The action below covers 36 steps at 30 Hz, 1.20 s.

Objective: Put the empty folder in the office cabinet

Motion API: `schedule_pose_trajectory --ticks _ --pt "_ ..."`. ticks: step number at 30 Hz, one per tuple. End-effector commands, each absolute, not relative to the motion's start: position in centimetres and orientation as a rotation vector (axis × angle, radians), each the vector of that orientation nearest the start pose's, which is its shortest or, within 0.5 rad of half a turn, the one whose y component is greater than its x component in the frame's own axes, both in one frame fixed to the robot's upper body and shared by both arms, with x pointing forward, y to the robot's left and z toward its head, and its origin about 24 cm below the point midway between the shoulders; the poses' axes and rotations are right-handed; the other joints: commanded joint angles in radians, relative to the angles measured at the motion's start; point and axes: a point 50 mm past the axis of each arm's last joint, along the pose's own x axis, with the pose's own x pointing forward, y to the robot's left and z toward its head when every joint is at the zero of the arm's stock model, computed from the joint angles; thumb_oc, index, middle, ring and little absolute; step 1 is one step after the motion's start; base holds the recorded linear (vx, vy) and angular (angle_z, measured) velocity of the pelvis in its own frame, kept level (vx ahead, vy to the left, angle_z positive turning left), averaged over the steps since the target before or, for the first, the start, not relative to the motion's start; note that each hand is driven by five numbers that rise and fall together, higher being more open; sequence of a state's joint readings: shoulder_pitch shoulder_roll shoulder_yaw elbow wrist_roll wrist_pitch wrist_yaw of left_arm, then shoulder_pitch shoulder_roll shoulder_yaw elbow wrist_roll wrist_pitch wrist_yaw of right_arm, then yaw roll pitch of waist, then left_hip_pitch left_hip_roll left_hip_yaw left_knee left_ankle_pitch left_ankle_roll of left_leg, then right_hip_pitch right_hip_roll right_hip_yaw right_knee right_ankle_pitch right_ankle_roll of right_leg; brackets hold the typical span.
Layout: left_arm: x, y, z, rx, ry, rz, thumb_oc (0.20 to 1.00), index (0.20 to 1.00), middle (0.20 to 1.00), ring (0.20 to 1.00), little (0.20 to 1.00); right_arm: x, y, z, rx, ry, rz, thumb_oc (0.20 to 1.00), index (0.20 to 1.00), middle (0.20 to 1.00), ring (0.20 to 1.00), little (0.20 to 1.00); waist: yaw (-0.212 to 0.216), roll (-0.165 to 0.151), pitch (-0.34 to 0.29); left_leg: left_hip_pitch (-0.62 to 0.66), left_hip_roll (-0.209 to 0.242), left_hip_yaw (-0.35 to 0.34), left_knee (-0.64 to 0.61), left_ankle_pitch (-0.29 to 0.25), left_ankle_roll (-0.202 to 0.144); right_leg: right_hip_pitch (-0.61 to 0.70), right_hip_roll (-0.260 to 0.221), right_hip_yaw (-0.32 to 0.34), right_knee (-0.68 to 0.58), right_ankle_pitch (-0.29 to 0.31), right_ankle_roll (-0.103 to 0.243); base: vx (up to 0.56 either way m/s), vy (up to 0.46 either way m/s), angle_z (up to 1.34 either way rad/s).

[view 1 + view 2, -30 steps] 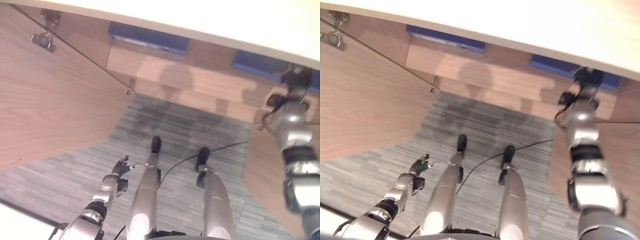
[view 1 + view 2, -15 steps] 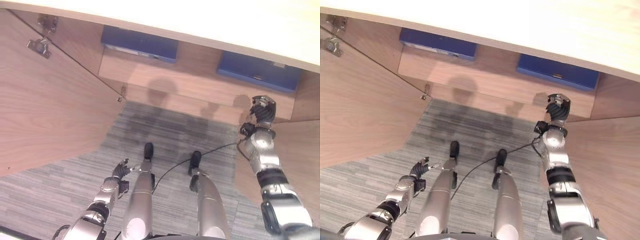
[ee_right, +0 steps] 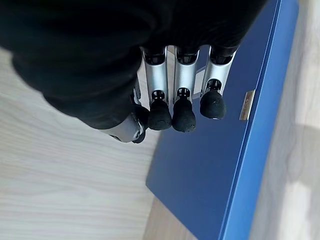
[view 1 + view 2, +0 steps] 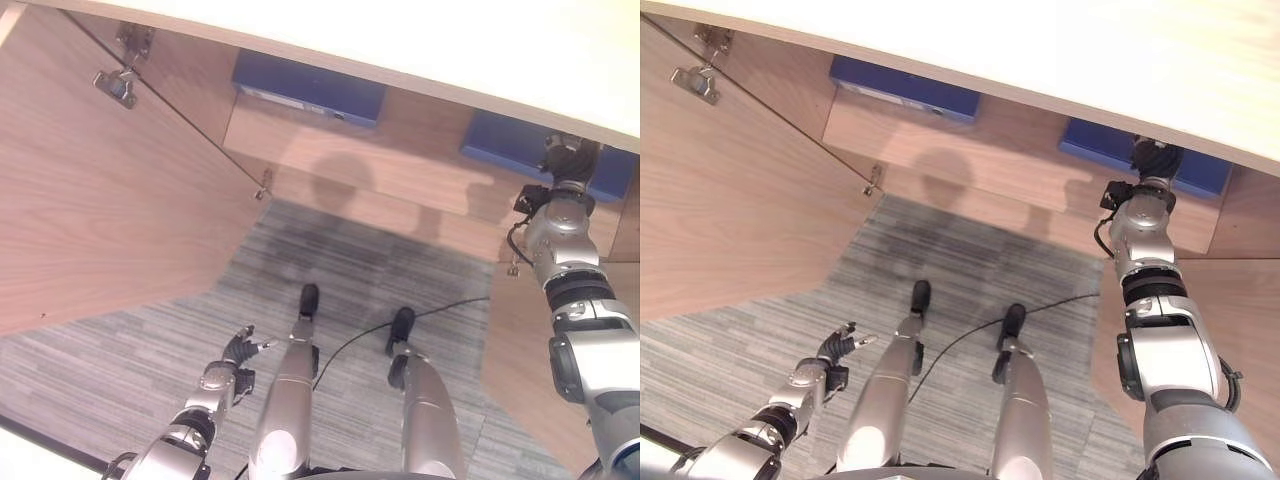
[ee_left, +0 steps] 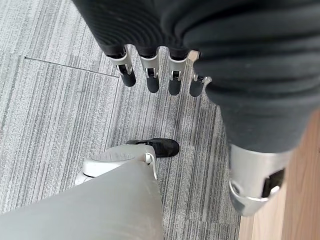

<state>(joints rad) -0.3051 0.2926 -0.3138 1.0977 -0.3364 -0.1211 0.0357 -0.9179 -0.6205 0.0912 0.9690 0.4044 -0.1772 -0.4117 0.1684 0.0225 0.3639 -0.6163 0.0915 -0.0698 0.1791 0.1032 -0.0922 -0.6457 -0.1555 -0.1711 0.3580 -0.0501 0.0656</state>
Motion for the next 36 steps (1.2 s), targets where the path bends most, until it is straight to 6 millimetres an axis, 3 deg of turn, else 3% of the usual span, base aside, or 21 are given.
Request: schedule_pose_trajectory --ticks 1,8,12,16,22,23,24,25,26,27,28,30,31,36 --pt "22.6 22.2 -10.2 0.228 0.731 0.037 1.000 1.000 1.000 1.000 1.000 37.0 -32.3 20.3 -0.157 -0.256 -0.666 0.200 0.200 0.200 0.200 0.200 -0.004 0.028 -0.018 -0.032 0.048 -0.065 -0.085 0.030 -0.052 0.049 -0.032 0.003 0.075 -0.113 0.062 0.00 0.000 0.00" --pt "22.8 22.6 -9.9 0.230 0.713 0.046 1.000 1.000 1.000 1.000 1.000 38.1 -32.0 21.5 -0.220 -0.195 -0.650 0.200 0.200 0.200 0.200 0.200 0.017 0.047 0.015 -0.070 0.048 -0.063 -0.076 0.041 -0.056 0.010 -0.039 0.005 0.095 -0.118 0.065 0.01 0.001 0.01" --pt "23.3 22.5 -9.6 0.220 0.697 0.050 1.000 1.000 1.000 1.000 1.000 38.4 -31.5 20.4 -0.222 -0.145 -0.639 0.200 0.200 0.200 0.200 0.200 0.022 0.068 0.034 -0.099 0.044 -0.065 -0.073 0.048 -0.056 -0.021 -0.046 0.001 0.120 -0.127 0.066 0.02 -0.001 0.01" --pt "23.5 22.2 -9.4 0.233 0.681 0.027 1.000 1.000 1.000 1.000 1.000 38.5 -31.7 20.6 -0.221 -0.135 -0.654 0.200 0.200 0.200 0.200 0.200 0.028 0.080 0.047 -0.125 0.040 -0.068 -0.071 0.051 -0.055 -0.048 -0.052 0.002 0.134 -0.131 0.067 0.00 0.000 0.00" --pt "24.4 22.3 -8.5 0.242 0.634 0.010 1.000 1.000 1.000 1.000 1.000 38.3 -32.9 23.6 -0.223 -0.165 -0.709 0.200 0.200 0.200 0.200 0.200 0.040 0.107 0.083 -0.192 0.032 -0.069 -0.053 0.053 -0.051 -0.123 -0.064 0.014 0.177 -0.141 0.069 0.03 -0.009 0.00" --pt "24.3 22.2 -8.5 0.242 0.635 0.003 1.000 1.000 1.000 1.000 1.000 38.1 -33.2 24.3 -0.228 -0.182 -0.719 0.200 0.200 0.200 0.200 0.200 0.033 0.102 0.077 -0.188 0.026 -0.068 -0.055 0.023 -0.056 -0.123 -0.069 0.023 0.190 -0.179 0.074 0.15 -0.020 0.01" --pt "25.5 23.6 -1.2 0.163 0.316 -0.142 1.000 1.000 1.000 1.000 1.000 36.9 -35.5 25.7 -0.259 -0.200 -0.761 0.200 0.200 0.200 0.200 0.200 0.057 0.137 0.081 -0.200 0.022 -0.067 -0.058 0.030 -0.050 -0.133 -0.079 0.024 0.196 -0.177 0.077 0.13 -0.021 0.07" --pt "25.5 23.6 -1.3 0.163 0.317 -0.142 1.000 1.000 1.000 1.000 1.000 36.9 -35.5 25.7 -0.259 -0.200 -0.761 0.200 0.200 0.200 0.200 0.200 0.056 0.135 0.081 -0.200 0.021 -0.067 -0.057 0.028 -0.050 -0.133 -0.080 0.024 0.199 -0.180 0.077 0.03 0.039 0.13" --pt "24.0 25.7 3.5 0.237 0.222 -0.299 1.000 1.000 1.000 1.000 1.000 35.5 -37.6 27.6 -0.293 -0.205 -0.806 0.200 0.200 0.200 0.200 0.200 0.076 0.171 0.082 -0.207 0.018 -0.064 -0.060 0.034 -0.048 -0.133 -0.088 0.017 0.195 -0.175 0.082 0.00 0.023 0.10" --pt "22.5 27.5 -1.5 0.265 0.431 -0.201 1.000 1.000 1.000 1.000 1.000 36.3 -36.5 27.1 -0.277 -0.198 -0.777 0.200 0.200 0.200 0.200 0.200 0.064 0.149 0.079 -0.207 0.019 -0.065 -0.059 0.032 -0.050 -0.137 -0.083 0.016 0.196 -0.172 0.081 -0.09 0.054 -0.01" --pt "22.5 26.5 -4.8 0.328 0.517 -0.154 1.000 1.000 1.000 1.000 1.000 36.2 -36.6 27.6 -0.261 -0.205 -0.802 0.200 0.200 0.200 0.200 0.200 0.065 0.150 0.088 -0.221 0.018 -0.065 -0.052 0.056 -0.044 -0.152 -0.075 0.014 0.192 -0.141 0.076 -0.09 0.014 -0.14" --pt "22.1 25.9 -5.8 0.317 0.548 -0.145 1.000 1.000 1.000 1.000 1.000 35.9 -37.0 28.7 -0.260 -0.232 -0.817 0.200 0.200 0.200 0.200 0.200 0.066 0.148 0.087 -0.220 0.018 -0.065 -0.052 0.054 -0.044 -0.151 -0.073 0.015 0.191 -0.144 0.075 -0.03 -0.010 -0.34" --pt "21.3 26.0 -6.9 0.304 0.597 -0.124 1.000 1.000 1.000 1.000 1.000 35.4 -37.3 30.3 -0.263 -0.276 -0.832 0.200 0.200 0.200 0.200 0.200 0.067 0.145 0.089 -0.217 0.018 -0.069 -0.052 0.054 -0.045 -0.150 -0.072 0.018 0.194 -0.147 0.073 0.02 -0.011 -0.68" --pt "20.4 25.8 -8.1 0.294 0.655 -0.113 1.000 1.000 1.000 1.000 1.000 34.4 -38.0 32.7 -0.285 -0.337 -0.851 0.200 0.200 0.200 0.200 0.200 0.058 0.131 0.093 -0.213 0.016 -0.068 -0.045 0.046 -0.047 -0.147 -0.070 0.021 0.196 -0.145 0.070 0.02 -0.005 0.01"
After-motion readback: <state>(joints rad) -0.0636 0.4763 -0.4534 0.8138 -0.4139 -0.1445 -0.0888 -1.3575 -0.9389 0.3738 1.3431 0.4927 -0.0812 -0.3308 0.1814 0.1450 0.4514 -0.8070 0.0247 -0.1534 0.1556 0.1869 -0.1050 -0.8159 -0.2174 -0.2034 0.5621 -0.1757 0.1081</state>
